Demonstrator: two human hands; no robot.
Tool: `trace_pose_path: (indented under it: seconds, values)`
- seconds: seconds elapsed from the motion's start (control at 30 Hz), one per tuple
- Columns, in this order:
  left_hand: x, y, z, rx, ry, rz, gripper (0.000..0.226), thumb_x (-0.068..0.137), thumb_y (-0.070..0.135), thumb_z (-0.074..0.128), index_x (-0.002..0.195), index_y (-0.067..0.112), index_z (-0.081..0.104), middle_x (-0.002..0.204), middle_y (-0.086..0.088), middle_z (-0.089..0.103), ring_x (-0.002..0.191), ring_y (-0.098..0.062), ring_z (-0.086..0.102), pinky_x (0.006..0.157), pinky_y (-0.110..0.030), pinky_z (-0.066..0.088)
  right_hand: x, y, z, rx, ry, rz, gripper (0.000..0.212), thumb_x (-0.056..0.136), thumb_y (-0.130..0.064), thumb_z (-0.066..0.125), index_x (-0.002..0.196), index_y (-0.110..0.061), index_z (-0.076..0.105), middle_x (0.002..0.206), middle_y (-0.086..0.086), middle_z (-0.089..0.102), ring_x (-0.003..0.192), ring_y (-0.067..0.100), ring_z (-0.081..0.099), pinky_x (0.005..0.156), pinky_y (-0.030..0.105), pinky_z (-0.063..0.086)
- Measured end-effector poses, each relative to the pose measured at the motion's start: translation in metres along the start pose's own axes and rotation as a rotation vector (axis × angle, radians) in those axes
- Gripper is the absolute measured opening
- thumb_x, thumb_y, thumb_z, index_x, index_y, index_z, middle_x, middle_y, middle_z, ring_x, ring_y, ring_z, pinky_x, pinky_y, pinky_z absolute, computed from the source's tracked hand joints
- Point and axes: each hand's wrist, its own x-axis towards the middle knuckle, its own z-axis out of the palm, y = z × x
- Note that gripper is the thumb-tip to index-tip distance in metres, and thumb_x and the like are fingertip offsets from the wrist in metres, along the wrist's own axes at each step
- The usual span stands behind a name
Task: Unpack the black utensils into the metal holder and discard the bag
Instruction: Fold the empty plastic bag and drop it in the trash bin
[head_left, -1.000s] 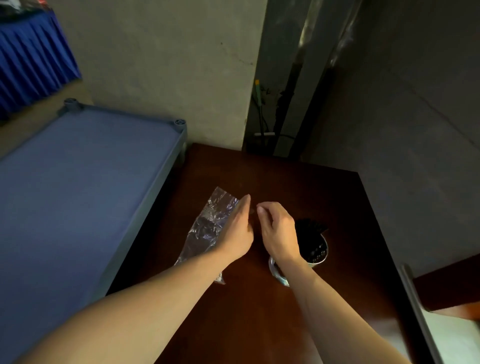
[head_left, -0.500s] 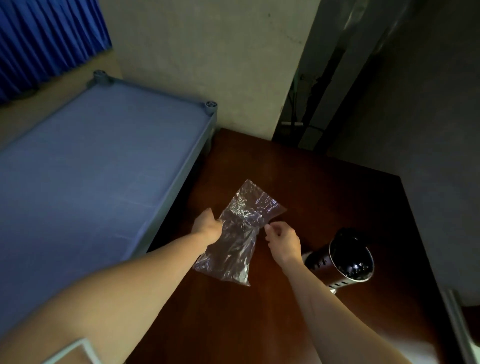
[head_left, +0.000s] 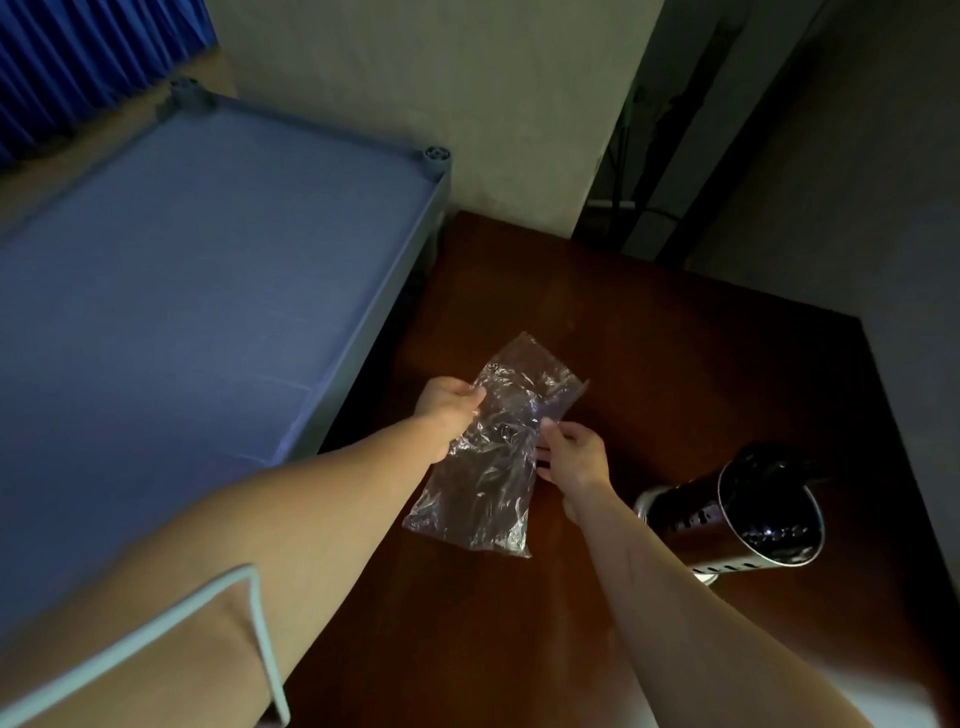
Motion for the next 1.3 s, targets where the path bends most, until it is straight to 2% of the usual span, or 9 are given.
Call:
trace_pose_path:
  seconds: [0.13,0.23,0.37,0.6,0.83,1.0,1.1,1.2,1.3]
  values:
    - [-0.004,-0.005,-0.003,-0.008,0.042,0.039,0.011,0.095,0.02,0.067,0.092,0.01,0.068,0.077,0.0,0.067,0.065,-0.01,0.065,0.057,-0.02,0.042,-0.002,0.003,-0.001,-0.024,0.067,-0.038,0.013,0.1,-0.022,0.063,0.102,-0.013,0.071,0.091,0.006,0.074,0.089,0.021,0.071,0.089,0.044,0.06]
    - [-0.011,-0.004,-0.008,-0.036,0.044,0.061,0.011,0.097,0.015,0.065,0.087,0.009,0.066,0.076,-0.004,0.068,0.061,-0.013,0.064,0.05,-0.022,0.049,-0.007,0.001,-0.004,-0.038,0.101,-0.035,0.012,0.1,-0.017,0.06,0.102,-0.011,0.071,0.092,0.007,0.075,0.095,0.029,0.074,0.088,0.049,0.06]
    - [-0.025,0.001,-0.015,-0.115,-0.031,0.073,0.011,0.099,0.009,0.061,0.088,0.006,0.062,0.081,-0.014,0.071,0.06,-0.02,0.069,0.044,-0.023,0.052,-0.018,-0.005,-0.009,-0.009,0.117,-0.088,0.013,0.101,-0.017,0.059,0.1,-0.011,0.07,0.087,0.007,0.075,0.084,0.02,0.074,0.08,0.041,0.064]
    - [-0.051,0.02,-0.029,-0.141,-0.083,0.148,0.006,0.097,0.01,0.064,0.103,0.009,0.065,0.082,-0.016,0.076,0.063,-0.024,0.073,0.051,-0.028,0.057,-0.041,-0.028,-0.03,-0.025,0.141,-0.281,0.013,0.1,-0.021,0.063,0.089,-0.017,0.069,0.064,-0.011,0.075,0.061,0.001,0.071,0.063,0.027,0.059]
    - [-0.082,0.075,-0.039,-0.303,-0.25,0.232,0.016,0.1,0.007,0.055,0.113,0.011,0.065,0.075,-0.017,0.076,0.065,-0.031,0.075,0.047,-0.026,0.052,-0.074,-0.08,-0.055,0.128,0.105,-0.431,0.006,0.099,-0.016,0.064,0.098,-0.014,0.069,0.068,0.006,0.073,0.067,0.018,0.073,0.064,0.032,0.058]
    - [-0.105,0.121,-0.052,-0.386,-0.436,0.309,0.027,0.099,0.001,0.043,0.116,0.011,0.06,0.078,-0.021,0.075,0.064,-0.033,0.074,0.046,-0.029,0.05,-0.103,-0.121,-0.077,0.243,0.074,-0.55,0.024,0.098,-0.006,0.063,0.115,-0.019,0.073,0.075,0.0,0.075,0.071,0.012,0.071,0.07,0.027,0.061]
    - [-0.119,0.141,-0.059,-0.445,-0.549,0.342,0.039,0.099,0.0,0.04,0.121,0.02,0.066,0.081,-0.022,0.074,0.069,-0.034,0.075,0.048,-0.03,0.054,-0.124,-0.144,-0.09,0.322,0.024,-0.601,0.027,0.099,0.0,0.059,0.112,-0.016,0.076,0.081,0.001,0.073,0.077,0.013,0.069,0.073,0.029,0.06]
    - [-0.135,0.156,-0.064,-0.51,-0.651,0.375,0.045,0.102,0.001,0.038,0.115,0.023,0.075,0.083,-0.022,0.075,0.072,-0.032,0.076,0.051,-0.032,0.059,-0.144,-0.165,-0.102,0.419,-0.049,-0.642,0.027,0.1,0.004,0.052,0.107,-0.009,0.075,0.079,-0.001,0.074,0.07,0.01,0.069,0.063,0.022,0.057]
    - [-0.153,0.171,-0.065,-0.532,-0.694,0.437,0.044,0.101,0.0,0.036,0.098,0.01,0.079,0.08,-0.022,0.075,0.07,-0.034,0.076,0.052,-0.033,0.06,-0.164,-0.181,-0.114,0.498,-0.129,-0.677,0.026,0.098,0.006,0.053,0.095,-0.006,0.075,0.078,0.006,0.074,0.068,0.015,0.071,0.059,0.025,0.058]
